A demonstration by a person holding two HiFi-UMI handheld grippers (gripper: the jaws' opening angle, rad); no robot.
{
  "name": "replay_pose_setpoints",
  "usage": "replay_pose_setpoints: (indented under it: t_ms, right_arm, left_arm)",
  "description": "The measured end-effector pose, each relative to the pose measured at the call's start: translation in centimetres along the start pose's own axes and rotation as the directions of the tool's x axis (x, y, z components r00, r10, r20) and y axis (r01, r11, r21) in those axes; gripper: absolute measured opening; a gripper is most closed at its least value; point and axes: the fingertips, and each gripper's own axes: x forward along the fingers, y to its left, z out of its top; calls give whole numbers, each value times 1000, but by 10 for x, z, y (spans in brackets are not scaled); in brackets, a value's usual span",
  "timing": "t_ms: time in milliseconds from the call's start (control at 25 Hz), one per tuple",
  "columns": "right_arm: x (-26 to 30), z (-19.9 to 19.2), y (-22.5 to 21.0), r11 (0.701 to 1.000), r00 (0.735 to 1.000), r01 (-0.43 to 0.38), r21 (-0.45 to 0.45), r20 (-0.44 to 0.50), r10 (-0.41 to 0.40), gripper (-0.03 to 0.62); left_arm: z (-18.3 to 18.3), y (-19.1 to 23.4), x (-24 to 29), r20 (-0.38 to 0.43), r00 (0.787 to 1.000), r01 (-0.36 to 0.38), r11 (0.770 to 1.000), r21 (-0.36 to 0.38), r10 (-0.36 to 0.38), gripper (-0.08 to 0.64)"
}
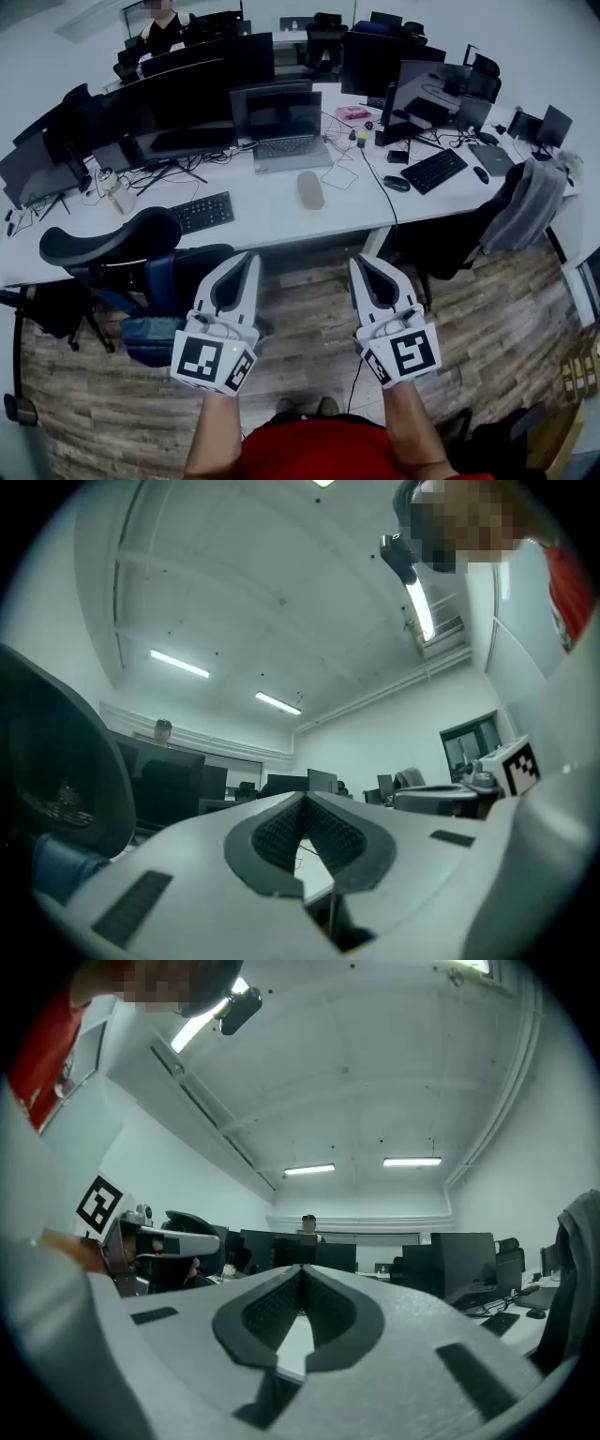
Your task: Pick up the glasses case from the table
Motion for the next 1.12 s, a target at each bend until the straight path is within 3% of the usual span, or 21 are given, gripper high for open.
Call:
replay_pose_setpoints:
  t_ms: [320, 640, 1120]
  right_arm:
    - [8, -2, 12, 999, 1000, 4, 48, 8, -4, 3]
    - [25, -15, 31, 1000, 999, 23, -3, -45, -23, 4]
    - [94, -46, -7, 999, 996, 43, -10, -79, -44, 5]
  left_arm:
    - [-2, 8, -6, 4, 1000, 11, 1000, -7, -11, 11]
    - [-12, 25, -4, 26, 999, 45, 998, -40, -44, 11]
    - [-41, 54, 53, 12, 1000, 24, 998, -63, -23, 11]
